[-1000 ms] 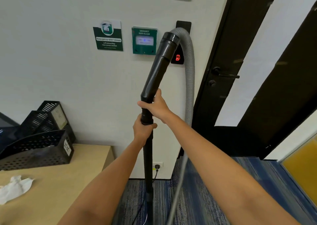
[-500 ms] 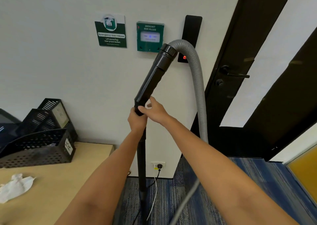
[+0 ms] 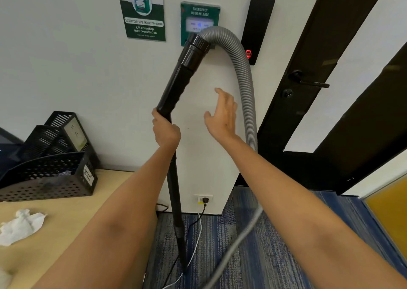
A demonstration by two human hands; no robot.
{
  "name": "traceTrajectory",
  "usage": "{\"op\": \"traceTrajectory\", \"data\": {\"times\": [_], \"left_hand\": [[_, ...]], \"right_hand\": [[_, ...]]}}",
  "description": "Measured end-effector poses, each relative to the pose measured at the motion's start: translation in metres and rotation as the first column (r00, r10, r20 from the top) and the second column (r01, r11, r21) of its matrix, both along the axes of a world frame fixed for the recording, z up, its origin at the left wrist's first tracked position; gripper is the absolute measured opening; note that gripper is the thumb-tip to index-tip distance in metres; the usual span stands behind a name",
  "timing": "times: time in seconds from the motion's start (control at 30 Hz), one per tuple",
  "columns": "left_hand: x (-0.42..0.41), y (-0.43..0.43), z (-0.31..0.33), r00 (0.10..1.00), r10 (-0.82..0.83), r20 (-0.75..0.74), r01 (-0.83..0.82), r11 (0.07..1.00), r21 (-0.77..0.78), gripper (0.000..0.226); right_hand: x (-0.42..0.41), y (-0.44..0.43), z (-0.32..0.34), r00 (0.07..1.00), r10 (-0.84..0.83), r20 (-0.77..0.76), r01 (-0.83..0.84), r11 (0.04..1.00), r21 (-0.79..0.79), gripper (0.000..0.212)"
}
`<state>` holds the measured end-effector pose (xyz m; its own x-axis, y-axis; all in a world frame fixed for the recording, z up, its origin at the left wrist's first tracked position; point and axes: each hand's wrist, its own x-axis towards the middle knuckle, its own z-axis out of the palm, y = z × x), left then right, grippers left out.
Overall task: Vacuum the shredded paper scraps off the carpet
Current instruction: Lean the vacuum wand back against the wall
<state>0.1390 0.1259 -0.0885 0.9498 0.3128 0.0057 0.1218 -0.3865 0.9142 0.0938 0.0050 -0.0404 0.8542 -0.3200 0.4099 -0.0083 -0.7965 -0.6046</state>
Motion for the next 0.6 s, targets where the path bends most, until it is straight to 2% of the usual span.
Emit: {"op": "traceTrajectory", "data": {"times": [0.13,0.27,0.47,0.6], "left_hand": [[0.002,-0.007,0.005,1.0,0.021,0.011,-0.02,0.999,-0.044,0.065],[0.007,-0.01,0.008,0.996,0.073,0.053,-0.071,0.996,-0.051,0.07],[0.0,-0.025,0.02,0.965,0.121,0.231,-0.159,0.975,0.153,0.079],[-0.005,-0.035,0.025,0.932,0.076,0.354,-0.197,0.926,0.322,0.076]], "right_hand": [[0.003,-0.025,-0.009,0.985,-0.17,0.017,0.171,0.98,-0.099,0.068],[0.002,-0.043,-0.02,0.969,-0.247,-0.003,0.245,0.963,-0.11,0.073],[0.002,-0.059,-0.022,0.966,-0.249,-0.066,0.241,0.965,-0.105,0.075],[0.002,-0.056,-0.021,0.98,-0.189,-0.066,0.184,0.98,-0.077,0.076]]}}
